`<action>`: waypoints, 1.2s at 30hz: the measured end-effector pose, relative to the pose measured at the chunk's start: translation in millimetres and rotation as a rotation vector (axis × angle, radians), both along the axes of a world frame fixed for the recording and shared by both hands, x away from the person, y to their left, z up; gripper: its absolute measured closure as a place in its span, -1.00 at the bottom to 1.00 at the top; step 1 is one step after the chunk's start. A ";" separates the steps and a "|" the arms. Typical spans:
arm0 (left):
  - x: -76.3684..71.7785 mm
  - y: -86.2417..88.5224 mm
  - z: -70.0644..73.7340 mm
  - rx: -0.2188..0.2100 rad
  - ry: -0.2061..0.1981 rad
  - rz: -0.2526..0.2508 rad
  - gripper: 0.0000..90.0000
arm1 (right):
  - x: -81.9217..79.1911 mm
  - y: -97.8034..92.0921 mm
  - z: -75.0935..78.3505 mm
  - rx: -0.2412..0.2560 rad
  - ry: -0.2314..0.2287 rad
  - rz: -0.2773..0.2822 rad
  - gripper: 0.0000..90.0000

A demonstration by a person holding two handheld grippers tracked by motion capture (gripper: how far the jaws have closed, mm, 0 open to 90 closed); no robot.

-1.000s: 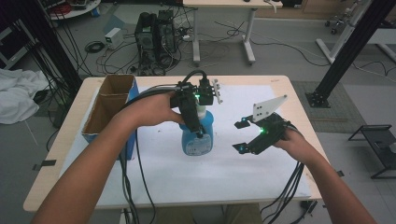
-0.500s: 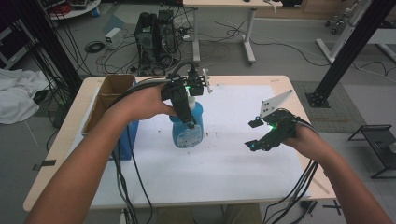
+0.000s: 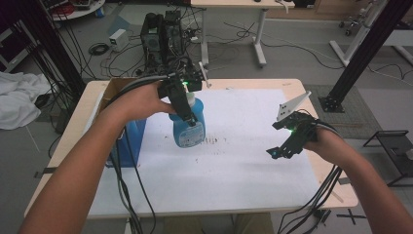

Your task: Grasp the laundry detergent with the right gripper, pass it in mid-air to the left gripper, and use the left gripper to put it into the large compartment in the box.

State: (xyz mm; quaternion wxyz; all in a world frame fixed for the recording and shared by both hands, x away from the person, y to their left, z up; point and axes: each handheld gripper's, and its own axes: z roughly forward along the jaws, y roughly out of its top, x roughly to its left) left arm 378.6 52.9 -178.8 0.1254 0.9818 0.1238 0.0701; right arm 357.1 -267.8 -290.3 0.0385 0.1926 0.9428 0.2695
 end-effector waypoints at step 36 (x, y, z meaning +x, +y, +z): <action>17.8 69.1 56.5 -0.039 -0.014 0.292 -0.16 | -2.1 -25.6 8.2 -0.040 -0.007 -0.047 -0.96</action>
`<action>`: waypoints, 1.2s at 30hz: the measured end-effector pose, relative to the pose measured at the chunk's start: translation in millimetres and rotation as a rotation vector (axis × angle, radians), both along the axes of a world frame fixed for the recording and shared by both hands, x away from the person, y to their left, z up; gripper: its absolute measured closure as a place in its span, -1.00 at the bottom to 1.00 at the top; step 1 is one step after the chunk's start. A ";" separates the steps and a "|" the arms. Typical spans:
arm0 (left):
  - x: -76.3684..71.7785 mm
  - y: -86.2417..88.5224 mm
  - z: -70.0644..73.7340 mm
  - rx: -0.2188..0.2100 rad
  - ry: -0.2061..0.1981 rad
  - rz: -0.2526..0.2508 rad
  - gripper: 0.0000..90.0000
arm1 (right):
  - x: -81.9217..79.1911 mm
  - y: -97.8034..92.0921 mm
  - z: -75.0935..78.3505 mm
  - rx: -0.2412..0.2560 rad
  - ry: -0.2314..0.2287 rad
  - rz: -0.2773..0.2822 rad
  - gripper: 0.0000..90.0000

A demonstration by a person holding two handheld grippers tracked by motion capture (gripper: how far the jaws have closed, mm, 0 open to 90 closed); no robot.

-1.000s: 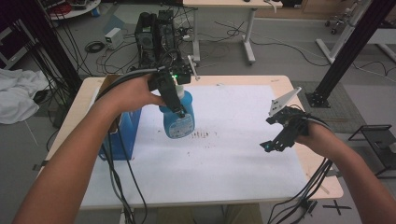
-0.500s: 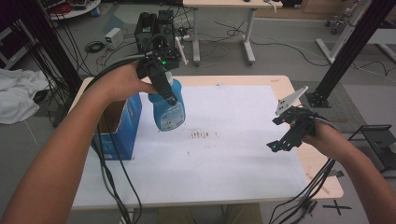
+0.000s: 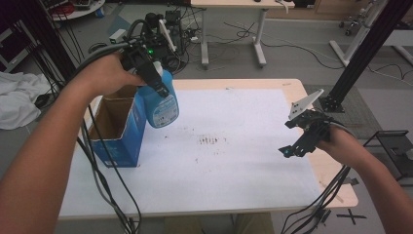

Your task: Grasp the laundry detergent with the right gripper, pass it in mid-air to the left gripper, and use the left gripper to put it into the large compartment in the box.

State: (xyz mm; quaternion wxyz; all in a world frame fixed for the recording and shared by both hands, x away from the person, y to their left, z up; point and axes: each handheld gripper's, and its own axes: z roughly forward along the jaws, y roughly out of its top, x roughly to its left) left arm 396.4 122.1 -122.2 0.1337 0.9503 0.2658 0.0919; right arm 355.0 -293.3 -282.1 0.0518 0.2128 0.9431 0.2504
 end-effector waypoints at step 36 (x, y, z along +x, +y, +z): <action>0.3 109.8 42.8 -0.018 -0.053 0.129 -0.16 | 0.5 -4.2 7.0 0.008 -0.025 0.011 -0.96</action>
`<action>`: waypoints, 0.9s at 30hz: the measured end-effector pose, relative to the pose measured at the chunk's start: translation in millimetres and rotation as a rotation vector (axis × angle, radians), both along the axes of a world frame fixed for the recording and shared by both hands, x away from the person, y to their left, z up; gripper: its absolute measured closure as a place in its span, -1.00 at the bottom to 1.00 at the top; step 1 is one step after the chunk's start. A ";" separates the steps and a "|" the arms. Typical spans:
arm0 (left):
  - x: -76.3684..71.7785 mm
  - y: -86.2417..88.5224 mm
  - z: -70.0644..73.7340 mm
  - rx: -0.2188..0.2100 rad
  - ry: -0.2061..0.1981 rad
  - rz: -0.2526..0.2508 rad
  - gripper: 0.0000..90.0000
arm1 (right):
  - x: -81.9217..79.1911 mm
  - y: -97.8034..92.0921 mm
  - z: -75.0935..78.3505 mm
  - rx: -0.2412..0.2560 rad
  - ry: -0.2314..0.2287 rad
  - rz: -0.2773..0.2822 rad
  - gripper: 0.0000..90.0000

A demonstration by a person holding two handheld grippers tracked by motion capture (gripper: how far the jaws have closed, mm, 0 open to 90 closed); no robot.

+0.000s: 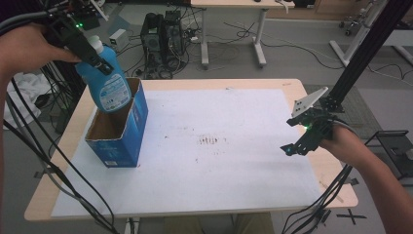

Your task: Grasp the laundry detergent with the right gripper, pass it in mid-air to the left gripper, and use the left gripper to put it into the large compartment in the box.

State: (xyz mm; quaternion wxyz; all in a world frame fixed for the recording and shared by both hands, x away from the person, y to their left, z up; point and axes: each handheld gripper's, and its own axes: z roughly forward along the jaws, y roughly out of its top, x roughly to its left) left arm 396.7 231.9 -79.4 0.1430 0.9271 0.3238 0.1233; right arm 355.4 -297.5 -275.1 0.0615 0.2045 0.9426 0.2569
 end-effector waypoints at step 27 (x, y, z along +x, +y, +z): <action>21.9 31.2 -47.7 0.012 0.038 0.027 -0.16 | -1.1 -1.4 -3.1 -0.008 0.000 -0.009 -0.96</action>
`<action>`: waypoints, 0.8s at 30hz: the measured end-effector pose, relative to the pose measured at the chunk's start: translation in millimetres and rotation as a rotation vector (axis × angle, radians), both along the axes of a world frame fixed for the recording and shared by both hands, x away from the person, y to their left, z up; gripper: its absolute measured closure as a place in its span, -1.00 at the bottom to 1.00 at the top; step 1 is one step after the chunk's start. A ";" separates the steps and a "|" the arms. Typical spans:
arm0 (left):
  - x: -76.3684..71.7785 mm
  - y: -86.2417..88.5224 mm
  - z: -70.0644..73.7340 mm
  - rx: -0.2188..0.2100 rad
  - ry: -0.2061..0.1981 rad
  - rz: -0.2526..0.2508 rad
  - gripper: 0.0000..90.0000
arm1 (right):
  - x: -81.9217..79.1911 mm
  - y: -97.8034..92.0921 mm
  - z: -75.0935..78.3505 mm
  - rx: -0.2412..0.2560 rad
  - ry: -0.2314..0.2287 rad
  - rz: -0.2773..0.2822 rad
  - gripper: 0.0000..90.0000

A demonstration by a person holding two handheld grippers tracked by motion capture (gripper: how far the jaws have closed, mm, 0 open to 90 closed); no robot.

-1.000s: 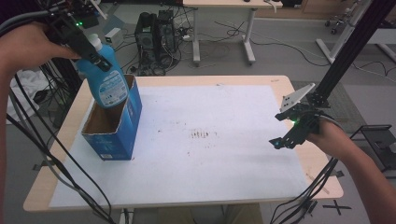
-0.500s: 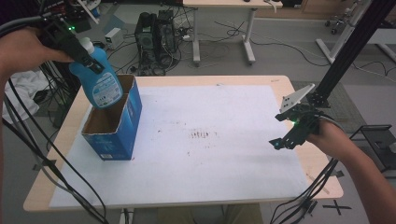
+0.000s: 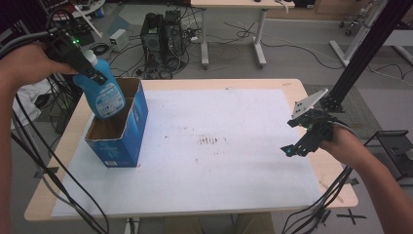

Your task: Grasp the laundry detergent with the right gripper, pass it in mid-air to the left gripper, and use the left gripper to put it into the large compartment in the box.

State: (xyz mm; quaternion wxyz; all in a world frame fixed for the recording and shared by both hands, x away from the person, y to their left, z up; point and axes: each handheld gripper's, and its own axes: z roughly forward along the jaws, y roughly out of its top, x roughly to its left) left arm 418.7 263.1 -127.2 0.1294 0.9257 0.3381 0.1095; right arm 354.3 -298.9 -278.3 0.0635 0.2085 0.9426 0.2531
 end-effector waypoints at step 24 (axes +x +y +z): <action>15.5 1.0 -63.7 -0.063 0.047 0.023 -0.16 | 2.0 0.6 -5.3 0.004 -0.011 -0.014 -0.96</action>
